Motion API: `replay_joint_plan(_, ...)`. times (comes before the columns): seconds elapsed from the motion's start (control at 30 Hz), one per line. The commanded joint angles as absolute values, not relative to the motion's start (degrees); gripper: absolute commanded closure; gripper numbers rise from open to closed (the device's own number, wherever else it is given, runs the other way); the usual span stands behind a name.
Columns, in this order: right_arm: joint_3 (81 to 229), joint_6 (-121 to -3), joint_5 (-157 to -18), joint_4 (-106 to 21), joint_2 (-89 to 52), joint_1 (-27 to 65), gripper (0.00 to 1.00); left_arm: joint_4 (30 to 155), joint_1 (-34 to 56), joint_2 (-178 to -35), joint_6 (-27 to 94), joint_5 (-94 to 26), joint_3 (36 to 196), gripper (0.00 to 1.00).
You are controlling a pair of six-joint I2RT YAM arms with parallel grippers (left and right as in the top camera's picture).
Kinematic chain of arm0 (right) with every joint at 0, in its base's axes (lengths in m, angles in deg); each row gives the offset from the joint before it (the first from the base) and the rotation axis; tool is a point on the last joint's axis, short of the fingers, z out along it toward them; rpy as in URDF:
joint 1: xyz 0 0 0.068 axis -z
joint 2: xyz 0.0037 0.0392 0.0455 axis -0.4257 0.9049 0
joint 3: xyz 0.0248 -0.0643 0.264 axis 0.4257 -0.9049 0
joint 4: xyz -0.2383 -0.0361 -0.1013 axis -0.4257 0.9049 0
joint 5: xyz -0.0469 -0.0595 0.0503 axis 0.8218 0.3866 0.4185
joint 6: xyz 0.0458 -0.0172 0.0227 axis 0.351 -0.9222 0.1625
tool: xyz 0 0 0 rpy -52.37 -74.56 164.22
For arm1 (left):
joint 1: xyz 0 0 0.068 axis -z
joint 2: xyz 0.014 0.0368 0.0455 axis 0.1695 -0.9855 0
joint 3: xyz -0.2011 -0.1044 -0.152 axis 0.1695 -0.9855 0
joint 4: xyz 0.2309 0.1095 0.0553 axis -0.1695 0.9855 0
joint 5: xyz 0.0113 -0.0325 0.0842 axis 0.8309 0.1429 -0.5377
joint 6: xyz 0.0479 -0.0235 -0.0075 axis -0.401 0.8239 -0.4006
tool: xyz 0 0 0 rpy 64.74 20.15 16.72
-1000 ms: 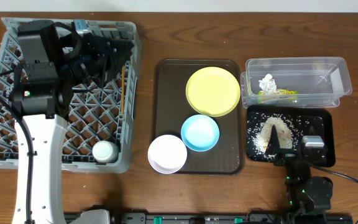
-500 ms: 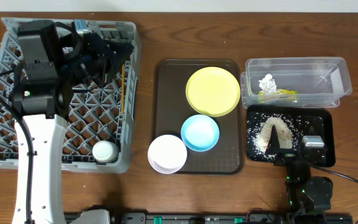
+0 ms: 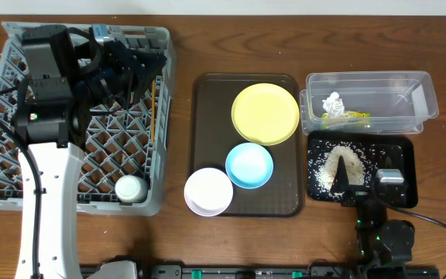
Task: Sort waste into correct bins and load items into the dishwasher
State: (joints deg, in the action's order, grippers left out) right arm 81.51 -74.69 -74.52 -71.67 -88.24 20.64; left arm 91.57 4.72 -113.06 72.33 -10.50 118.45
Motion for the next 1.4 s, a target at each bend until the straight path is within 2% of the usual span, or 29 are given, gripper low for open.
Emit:
replay_joint_plan(0.0,81.47,-74.10,-74.15,-71.52,-88.55,21.01,0.01,91.46,4.72,-112.93,72.13,-9.53,118.97,0.92)
replay_joint_plan(0.3,81.47,-74.10,-74.13,-71.52,-88.55,21.01,0.01,91.44,6.36,-112.93,71.19,-8.57,118.97,0.92)
replay_joint_plan(0.4,81.47,-74.08,-74.15,-71.49,-88.55,21.01,0.01,91.42,6.36,-112.93,67.13,-5.49,118.97,0.92)
replay_joint_plan(0.6,81.47,-74.10,-74.13,-71.52,-88.55,21.01,0.01,91.48,6.36,-112.93,54.54,10.60,118.97,0.92)
replay_joint_plan(0.8,81.47,-74.08,-74.13,-71.52,-88.55,21.01,0.01,91.40,6.29,-112.93,49.01,28.15,118.97,0.92)
replay_joint_plan(1.37,81.47,-74.10,-74.13,-71.52,-88.55,21.01,0.01,91.66,6.36,-112.84,48.98,28.52,118.95,0.92)
